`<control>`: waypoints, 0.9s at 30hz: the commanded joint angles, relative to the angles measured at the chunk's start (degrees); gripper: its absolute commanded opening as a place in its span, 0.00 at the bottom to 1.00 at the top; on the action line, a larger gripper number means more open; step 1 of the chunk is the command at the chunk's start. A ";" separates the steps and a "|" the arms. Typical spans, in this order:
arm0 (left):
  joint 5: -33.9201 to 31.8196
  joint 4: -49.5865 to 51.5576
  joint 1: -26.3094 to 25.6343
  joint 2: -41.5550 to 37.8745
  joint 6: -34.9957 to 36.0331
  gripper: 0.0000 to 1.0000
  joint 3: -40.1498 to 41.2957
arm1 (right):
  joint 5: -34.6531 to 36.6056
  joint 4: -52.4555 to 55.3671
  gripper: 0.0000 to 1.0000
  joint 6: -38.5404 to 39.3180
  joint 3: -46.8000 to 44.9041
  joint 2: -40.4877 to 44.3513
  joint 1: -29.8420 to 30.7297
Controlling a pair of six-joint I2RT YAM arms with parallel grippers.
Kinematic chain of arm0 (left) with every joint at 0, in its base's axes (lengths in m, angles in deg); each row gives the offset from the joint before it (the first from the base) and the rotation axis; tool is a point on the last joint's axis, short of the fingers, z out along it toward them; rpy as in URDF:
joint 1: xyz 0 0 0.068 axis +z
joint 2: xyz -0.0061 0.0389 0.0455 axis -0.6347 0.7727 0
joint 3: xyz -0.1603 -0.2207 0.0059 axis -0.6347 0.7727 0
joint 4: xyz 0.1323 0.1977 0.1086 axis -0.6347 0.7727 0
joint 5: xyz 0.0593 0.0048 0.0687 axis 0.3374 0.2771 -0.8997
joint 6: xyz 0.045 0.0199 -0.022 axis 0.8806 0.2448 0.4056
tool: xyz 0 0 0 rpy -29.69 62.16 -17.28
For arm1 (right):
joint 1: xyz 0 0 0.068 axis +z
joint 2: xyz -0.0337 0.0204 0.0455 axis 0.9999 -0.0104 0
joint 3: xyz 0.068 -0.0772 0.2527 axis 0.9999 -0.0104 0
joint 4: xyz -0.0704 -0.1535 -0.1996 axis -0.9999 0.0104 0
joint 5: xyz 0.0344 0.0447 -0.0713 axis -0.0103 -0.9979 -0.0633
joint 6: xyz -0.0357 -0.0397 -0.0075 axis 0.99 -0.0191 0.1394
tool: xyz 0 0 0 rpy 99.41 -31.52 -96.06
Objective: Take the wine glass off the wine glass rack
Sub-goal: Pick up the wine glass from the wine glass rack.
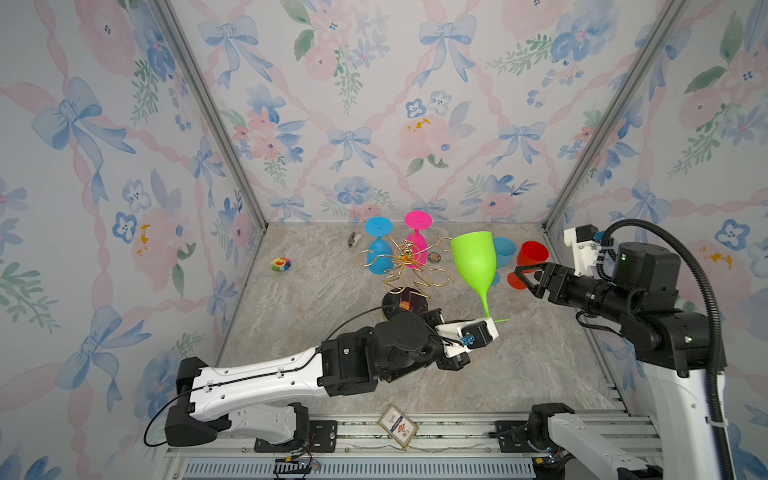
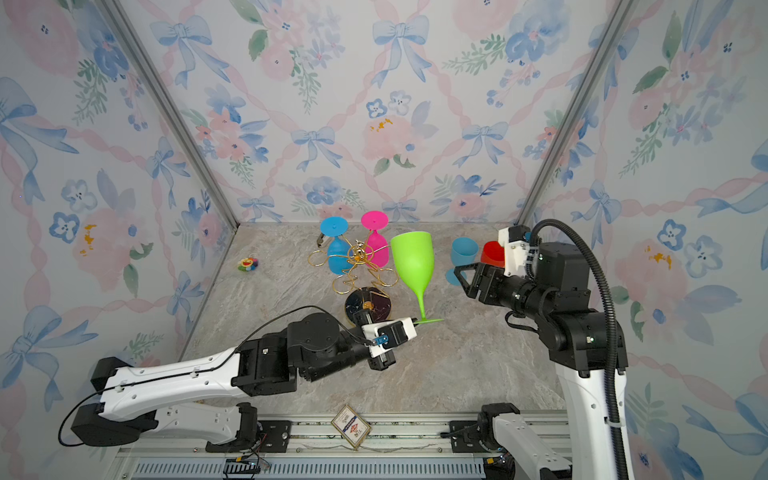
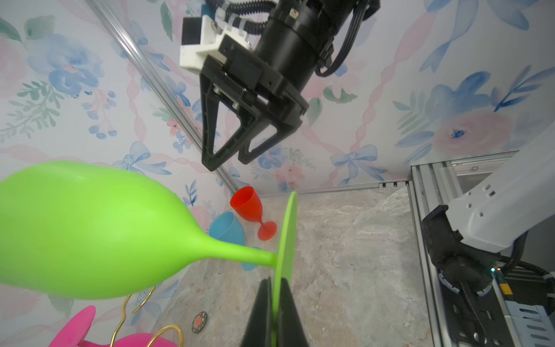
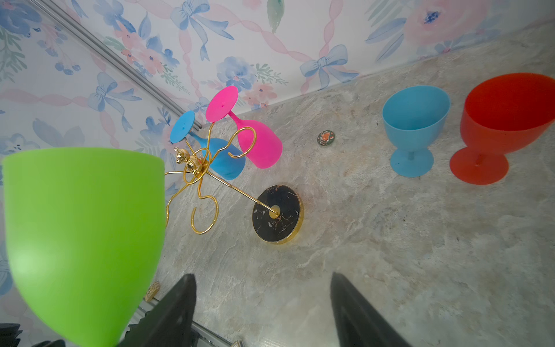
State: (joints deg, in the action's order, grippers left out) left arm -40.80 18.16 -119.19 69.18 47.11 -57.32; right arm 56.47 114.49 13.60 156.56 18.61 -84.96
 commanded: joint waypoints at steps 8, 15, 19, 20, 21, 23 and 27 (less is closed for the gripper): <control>-17.02 -2.48 -2.84 3.67 10.87 0.00 4.27 | -1.69 5.26 0.71 -3.40 1.07 0.52 -2.29; -24.44 -3.51 -5.09 7.15 17.34 0.00 7.83 | -4.51 5.64 0.69 -6.40 -0.53 -1.45 -2.25; -24.90 -3.56 -5.43 8.63 17.68 0.00 8.48 | -4.57 6.57 0.69 -6.90 -2.16 -1.79 -2.16; -25.02 -3.49 -5.45 9.10 17.87 0.00 8.59 | -4.55 6.89 0.69 -7.12 -2.62 -1.87 -2.11; -25.18 -3.50 -5.55 9.70 18.24 0.00 8.84 | -4.56 7.25 0.68 -7.29 -2.98 -1.83 -2.08; -26.24 -3.51 -5.74 11.10 19.16 0.00 9.35 | -4.32 7.84 0.68 -7.83 -3.57 -1.77 -1.93; -29.25 -3.48 -6.42 14.63 21.10 0.00 11.70 | -2.94 10.02 0.66 -8.23 -4.08 -1.95 -1.07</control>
State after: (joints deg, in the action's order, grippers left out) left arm -66.81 15.34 -125.02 81.79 65.82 -47.90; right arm 53.08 121.33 6.32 153.00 16.45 -86.60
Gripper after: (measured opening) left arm 0.050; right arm 0.665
